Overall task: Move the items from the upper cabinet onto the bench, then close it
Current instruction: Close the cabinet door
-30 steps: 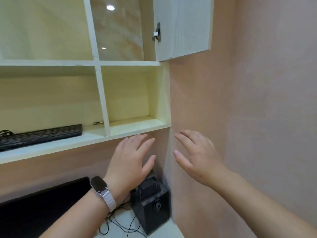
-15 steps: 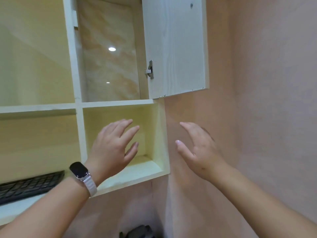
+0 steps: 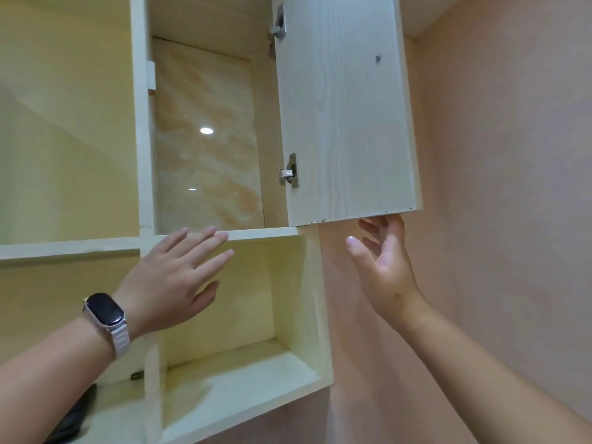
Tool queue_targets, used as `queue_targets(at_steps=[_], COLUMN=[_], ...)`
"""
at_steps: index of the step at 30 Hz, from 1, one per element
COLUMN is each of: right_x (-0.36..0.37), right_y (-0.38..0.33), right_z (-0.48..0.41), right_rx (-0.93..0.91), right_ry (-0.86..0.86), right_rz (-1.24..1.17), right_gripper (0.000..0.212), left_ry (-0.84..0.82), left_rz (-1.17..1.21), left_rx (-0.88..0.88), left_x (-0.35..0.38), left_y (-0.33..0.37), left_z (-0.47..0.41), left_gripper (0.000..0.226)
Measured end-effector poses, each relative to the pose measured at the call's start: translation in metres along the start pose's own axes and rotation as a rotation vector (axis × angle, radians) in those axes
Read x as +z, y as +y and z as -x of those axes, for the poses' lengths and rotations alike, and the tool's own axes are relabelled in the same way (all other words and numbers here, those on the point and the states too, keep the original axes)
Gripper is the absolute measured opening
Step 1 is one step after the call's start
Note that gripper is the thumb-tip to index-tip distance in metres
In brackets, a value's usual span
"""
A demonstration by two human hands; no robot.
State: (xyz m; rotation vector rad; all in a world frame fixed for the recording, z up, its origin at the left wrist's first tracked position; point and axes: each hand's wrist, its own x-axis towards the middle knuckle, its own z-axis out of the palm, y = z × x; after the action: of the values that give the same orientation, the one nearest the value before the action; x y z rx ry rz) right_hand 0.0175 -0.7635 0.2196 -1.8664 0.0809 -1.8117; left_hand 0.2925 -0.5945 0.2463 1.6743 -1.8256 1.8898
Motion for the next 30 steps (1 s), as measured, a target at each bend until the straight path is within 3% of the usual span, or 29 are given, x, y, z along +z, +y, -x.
queue_targets(at_steps=[10, 14, 20, 30], right_x=[0.036, 0.058, 0.084, 0.114], right_y=[-0.002, -0.002, 0.005, 0.011], right_z=[-0.003, -0.007, -0.018, -0.028], right_rx=[-0.260, -0.345, -0.506, -0.489], right_ry=[-0.118, -0.201, -0.198, -0.310], right_rz=[0.092, 0.243, 0.308, 0.505], right_gripper=[0.052, 0.073, 0.080, 0.084], left_ry=[0.036, 0.032, 0.044, 0.128], left_rz=[-0.012, -0.015, -0.013, 0.006], left_rx=[0.035, 0.018, 0.004, -0.006], left_x=[0.005, 0.002, 0.004, 0.007], left_y=[0.000, 0.002, 0.004, 0.006], left_z=[0.002, 0.003, 0.003, 0.000], left_gripper=[0.043, 0.042, 0.041, 0.037])
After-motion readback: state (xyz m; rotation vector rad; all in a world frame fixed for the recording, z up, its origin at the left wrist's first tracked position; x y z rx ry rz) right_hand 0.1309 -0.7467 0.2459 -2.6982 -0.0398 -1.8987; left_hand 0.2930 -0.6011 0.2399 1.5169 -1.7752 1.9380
